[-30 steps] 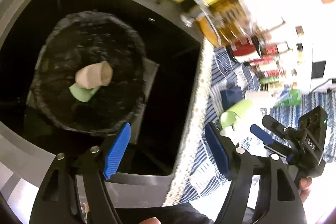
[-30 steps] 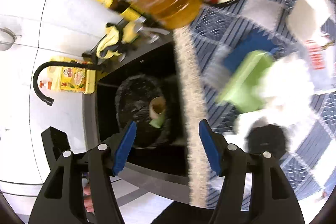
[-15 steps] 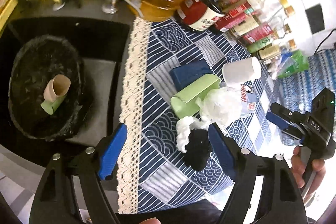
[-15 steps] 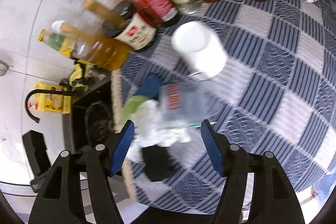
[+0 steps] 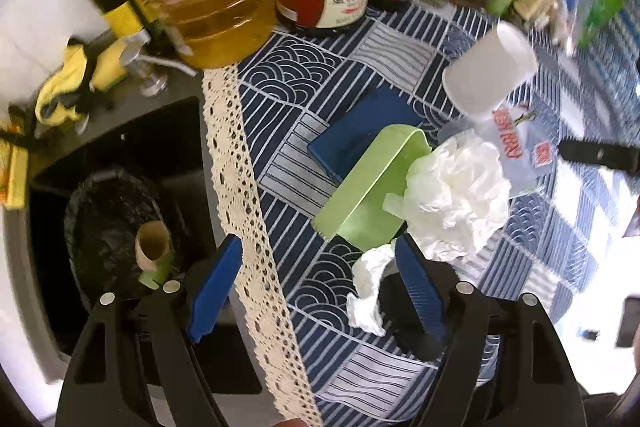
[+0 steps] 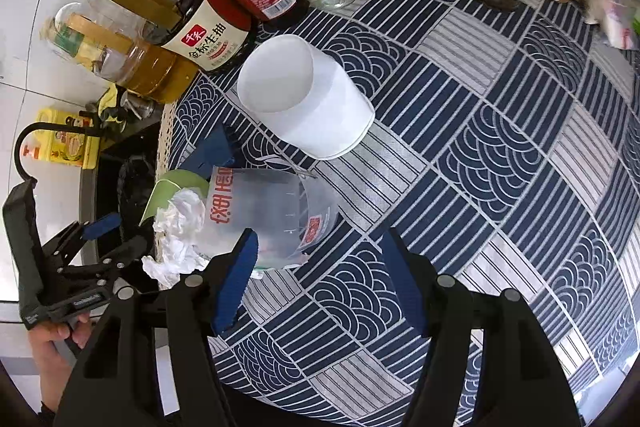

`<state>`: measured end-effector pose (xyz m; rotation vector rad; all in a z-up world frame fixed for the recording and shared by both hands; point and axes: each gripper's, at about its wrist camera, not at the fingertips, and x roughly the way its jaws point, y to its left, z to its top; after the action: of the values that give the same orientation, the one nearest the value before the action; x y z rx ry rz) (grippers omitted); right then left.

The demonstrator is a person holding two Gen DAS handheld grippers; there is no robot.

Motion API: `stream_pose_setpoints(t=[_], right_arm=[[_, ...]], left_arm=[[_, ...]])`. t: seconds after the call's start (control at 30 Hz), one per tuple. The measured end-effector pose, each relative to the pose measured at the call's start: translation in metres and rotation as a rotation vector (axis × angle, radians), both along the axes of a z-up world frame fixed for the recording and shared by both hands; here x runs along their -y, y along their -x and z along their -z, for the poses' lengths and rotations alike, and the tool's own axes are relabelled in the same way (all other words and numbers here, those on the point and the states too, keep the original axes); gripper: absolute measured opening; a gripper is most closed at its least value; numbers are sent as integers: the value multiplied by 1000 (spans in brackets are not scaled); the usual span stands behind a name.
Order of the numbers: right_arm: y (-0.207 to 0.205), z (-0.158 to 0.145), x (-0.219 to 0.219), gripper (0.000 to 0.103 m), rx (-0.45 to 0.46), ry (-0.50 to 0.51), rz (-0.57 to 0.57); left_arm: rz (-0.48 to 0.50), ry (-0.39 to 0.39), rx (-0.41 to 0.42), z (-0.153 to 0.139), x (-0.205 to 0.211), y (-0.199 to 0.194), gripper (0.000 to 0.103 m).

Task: Collect trash
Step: 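Move the left gripper back to the green lid on the tablecloth, then grasp the green lid with the left gripper while the right gripper grasps the clear cup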

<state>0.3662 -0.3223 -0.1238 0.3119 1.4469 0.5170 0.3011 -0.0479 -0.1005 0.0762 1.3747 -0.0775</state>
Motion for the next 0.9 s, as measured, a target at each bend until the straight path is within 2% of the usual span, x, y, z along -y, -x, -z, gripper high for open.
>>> stream_pose_setpoints(t=[0.13,0.17,0.23,0.3,0.37,0.5,0.57,0.67,0.77,0.9], right_arm=[[-9,12,-5,54,-30,-9,-21],[-11,15,-7,49,-40,-13,-29],[-13,21,-11,47,-56,-17,-40],[-16,25,-14,39,-65,-8,-50],[-18,29,-17,37,-69,-1,-58],[-22,34,-19,21,-73,11,-67],[-23,37,-17,18,-75,6,-67],[-23,36,-15,7,-61,23,-63],[-22,33,-11,6,-54,31,-58],[-17,21,-5,5,9,79,-63]], left_arm=[[28,-40,-7,4,9,-4,74],[34,-49,-7,4,12,-5,69],[51,-76,-8,5,17,-7,66],[70,-106,-6,6,21,-9,64],[78,-107,-19,9,23,-11,61],[97,-104,-41,16,27,-15,55],[100,-101,-54,20,27,-17,51],[108,-102,-67,25,27,-19,44],[114,-92,-79,28,28,-19,32],[122,-83,-83,30,28,-20,28]])
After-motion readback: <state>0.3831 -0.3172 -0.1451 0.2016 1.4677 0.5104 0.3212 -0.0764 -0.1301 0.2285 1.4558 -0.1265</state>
